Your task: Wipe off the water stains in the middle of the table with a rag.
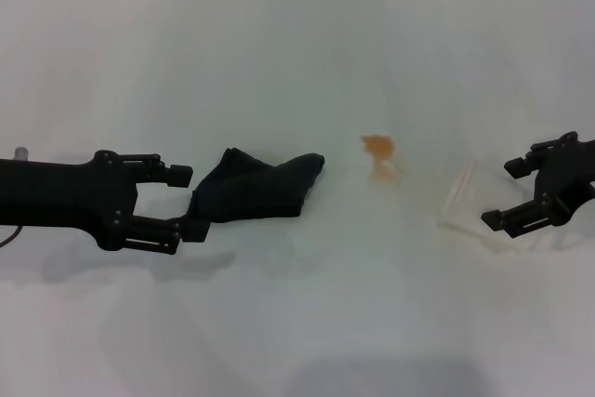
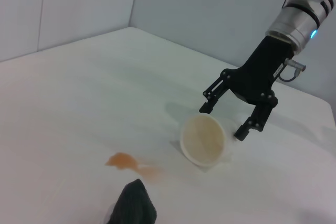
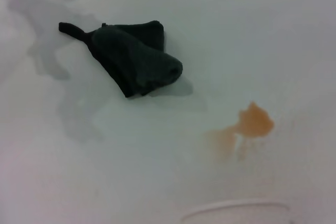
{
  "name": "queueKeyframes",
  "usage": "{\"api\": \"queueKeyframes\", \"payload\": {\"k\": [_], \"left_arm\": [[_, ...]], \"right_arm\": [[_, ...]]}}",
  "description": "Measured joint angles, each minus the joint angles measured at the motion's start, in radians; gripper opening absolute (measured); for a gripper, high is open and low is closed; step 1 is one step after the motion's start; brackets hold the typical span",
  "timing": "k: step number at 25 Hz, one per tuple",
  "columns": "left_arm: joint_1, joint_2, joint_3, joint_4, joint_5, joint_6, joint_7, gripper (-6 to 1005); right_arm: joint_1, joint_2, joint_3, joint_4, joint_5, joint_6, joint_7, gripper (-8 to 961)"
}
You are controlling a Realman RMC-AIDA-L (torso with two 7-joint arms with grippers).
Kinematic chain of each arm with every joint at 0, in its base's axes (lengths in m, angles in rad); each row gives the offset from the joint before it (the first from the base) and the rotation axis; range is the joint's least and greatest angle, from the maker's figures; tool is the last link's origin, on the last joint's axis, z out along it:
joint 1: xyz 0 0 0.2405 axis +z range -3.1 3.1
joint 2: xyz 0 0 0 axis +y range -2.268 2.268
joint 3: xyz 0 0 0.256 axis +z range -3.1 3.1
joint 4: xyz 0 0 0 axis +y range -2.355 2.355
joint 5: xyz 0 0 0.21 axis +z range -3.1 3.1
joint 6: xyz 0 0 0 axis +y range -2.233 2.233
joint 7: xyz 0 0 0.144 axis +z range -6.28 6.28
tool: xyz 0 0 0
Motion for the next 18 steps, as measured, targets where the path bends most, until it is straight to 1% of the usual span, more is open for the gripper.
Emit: {"api": "queueKeyframes", "payload": {"k": [18], "left_arm": [[-0.001, 0.0, 0.0, 0.001, 0.0, -0.002, 0.0, 855]], "right_arm": [[0.008, -0.001, -0.003, -0.007, -0.012, -0.012, 0.041, 827]]}}
